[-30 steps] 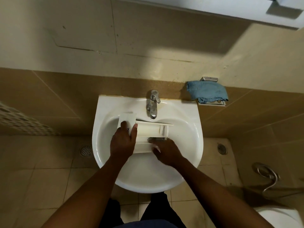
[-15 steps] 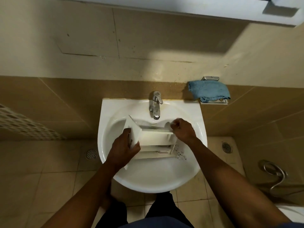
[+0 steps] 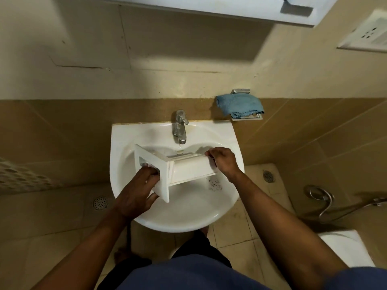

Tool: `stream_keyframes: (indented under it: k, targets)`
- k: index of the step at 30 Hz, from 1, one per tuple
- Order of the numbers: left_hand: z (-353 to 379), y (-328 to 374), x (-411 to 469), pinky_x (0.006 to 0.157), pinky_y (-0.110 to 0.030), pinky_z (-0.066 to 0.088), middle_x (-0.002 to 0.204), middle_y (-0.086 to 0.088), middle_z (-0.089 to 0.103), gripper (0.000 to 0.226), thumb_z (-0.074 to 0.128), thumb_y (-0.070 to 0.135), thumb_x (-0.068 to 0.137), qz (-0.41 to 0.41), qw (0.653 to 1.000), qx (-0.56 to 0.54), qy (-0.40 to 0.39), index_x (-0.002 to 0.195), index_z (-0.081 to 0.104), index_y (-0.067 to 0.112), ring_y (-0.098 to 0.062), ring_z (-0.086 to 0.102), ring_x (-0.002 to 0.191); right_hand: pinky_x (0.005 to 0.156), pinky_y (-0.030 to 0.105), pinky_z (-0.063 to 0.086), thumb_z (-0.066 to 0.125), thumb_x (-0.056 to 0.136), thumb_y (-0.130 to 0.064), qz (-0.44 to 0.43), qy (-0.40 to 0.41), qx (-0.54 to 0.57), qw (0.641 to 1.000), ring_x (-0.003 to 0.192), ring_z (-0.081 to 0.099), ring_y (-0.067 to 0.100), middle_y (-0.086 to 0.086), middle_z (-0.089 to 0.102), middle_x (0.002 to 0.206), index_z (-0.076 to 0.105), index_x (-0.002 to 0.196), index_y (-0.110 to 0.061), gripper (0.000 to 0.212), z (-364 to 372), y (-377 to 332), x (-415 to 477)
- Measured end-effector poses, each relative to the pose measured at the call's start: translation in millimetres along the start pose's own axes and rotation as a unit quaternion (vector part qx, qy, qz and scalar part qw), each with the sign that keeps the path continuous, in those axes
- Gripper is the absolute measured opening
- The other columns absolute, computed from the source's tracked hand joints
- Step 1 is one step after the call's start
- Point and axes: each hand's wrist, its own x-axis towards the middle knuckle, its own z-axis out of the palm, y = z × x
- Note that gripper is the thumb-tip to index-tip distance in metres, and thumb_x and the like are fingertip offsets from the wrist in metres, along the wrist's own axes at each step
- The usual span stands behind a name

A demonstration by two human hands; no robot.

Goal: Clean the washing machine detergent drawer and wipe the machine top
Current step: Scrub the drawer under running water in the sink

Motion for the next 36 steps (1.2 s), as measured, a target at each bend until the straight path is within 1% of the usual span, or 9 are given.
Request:
stream_keyframes:
  k: [7,14,16,19,23,25,29,33,36]
  targets:
    - [-7,-5,0,0.094,-0.047,0.056,0.13,-0.014,0.057,0.066,0.09,0.026,0.073,-0.047,0.999,-0.002,-0.02,0.128,0.061,0.003,-0.033,0.055,0.122,0.089,0.023,0.049,0.061,0.099,-0.025,-0.036,0.037,0.047,0.998,0.099,0.069,0.007,-0.008,0.079,0.093,0.082,0.087,-0.017,0.026,-3,-10,-3]
    - [-15,6,17,0.091,-0.032,0.054,0.125,-0.008,0.063,0.076,0.073,0.055,0.084,-0.116,0.991,-0.06,0.038,0.136,0.052,0.003,-0.024,0.061,0.11,0.088,0.032,0.052,0.059,0.098,-0.048,0.061,-0.001,0.034,0.998,0.098,0.066,0.014,-0.004,0.076,0.1,0.082,0.091,-0.02,0.037,-5,-28,17]
    - [-13,9,28,0.098,-0.026,0.049,0.129,-0.006,0.063,0.074,0.072,0.053,0.086,-0.148,0.984,-0.082,0.052,0.138,0.051,0.006,-0.021,0.061,0.116,0.08,0.03,0.055,0.057,0.1,-0.048,0.081,-0.018,0.014,0.996,0.092,0.069,0.017,0.001,0.077,0.098,0.081,0.092,-0.018,0.04,-3,-32,27]
    - [-6,10,42,0.103,-0.036,0.051,0.132,-0.005,0.063,0.07,0.065,0.056,0.091,-0.215,0.97,-0.101,0.053,0.139,0.051,0.008,-0.022,0.06,0.121,0.061,0.02,0.054,0.057,0.102,-0.04,0.1,-0.035,0.027,0.994,0.079,0.07,0.019,0.012,0.078,0.097,0.078,0.096,-0.006,0.041,2,-36,38]
    - [5,12,58,0.103,-0.043,0.052,0.126,-0.008,0.067,0.065,0.056,0.061,0.094,-0.32,0.935,-0.107,0.107,0.131,0.058,0.008,-0.026,0.063,0.116,0.092,0.037,0.057,0.06,0.102,-0.033,0.056,-0.015,-0.02,0.998,0.092,0.071,0.024,0.007,0.077,0.092,0.077,0.081,-0.014,0.032,11,-32,50]
    - [8,12,63,0.1,-0.04,0.052,0.119,-0.007,0.069,0.056,0.061,0.056,0.095,-0.336,0.928,-0.108,0.118,0.125,0.061,0.01,-0.024,0.064,0.111,0.094,0.038,0.055,0.061,0.101,-0.032,0.017,0.008,-0.052,0.998,0.096,0.071,0.022,0.002,0.078,0.094,0.078,0.076,-0.021,0.032,17,-31,52]
    - [12,4,66,0.092,-0.038,0.053,0.105,-0.004,0.07,0.052,0.055,0.063,0.095,-0.372,0.916,-0.089,0.124,0.108,0.062,0.013,-0.024,0.066,0.1,0.07,0.039,0.063,0.052,0.106,-0.022,0.118,-0.041,0.2,0.972,0.081,0.07,0.037,0.019,0.074,0.09,0.071,0.091,0.004,0.035,36,-47,40]
    - [17,-2,72,0.091,-0.036,0.049,0.107,-0.01,0.071,0.057,0.053,0.064,0.095,-0.417,0.899,-0.067,0.116,0.109,0.063,0.009,-0.029,0.066,0.102,0.091,0.047,0.059,0.038,0.108,-0.026,0.218,-0.177,0.33,0.901,0.099,0.069,0.043,0.032,0.069,0.113,0.065,0.1,0.01,0.046,59,-49,37]
    - [17,-5,78,0.09,-0.035,0.049,0.107,-0.01,0.072,0.065,0.049,0.07,0.093,-0.439,0.889,-0.061,0.112,0.111,0.064,0.008,-0.028,0.067,0.101,0.099,0.05,0.054,0.034,0.105,-0.018,0.247,-0.183,0.426,0.851,0.097,0.071,0.044,0.033,0.07,0.105,0.063,0.088,0.008,0.042,77,-57,39]
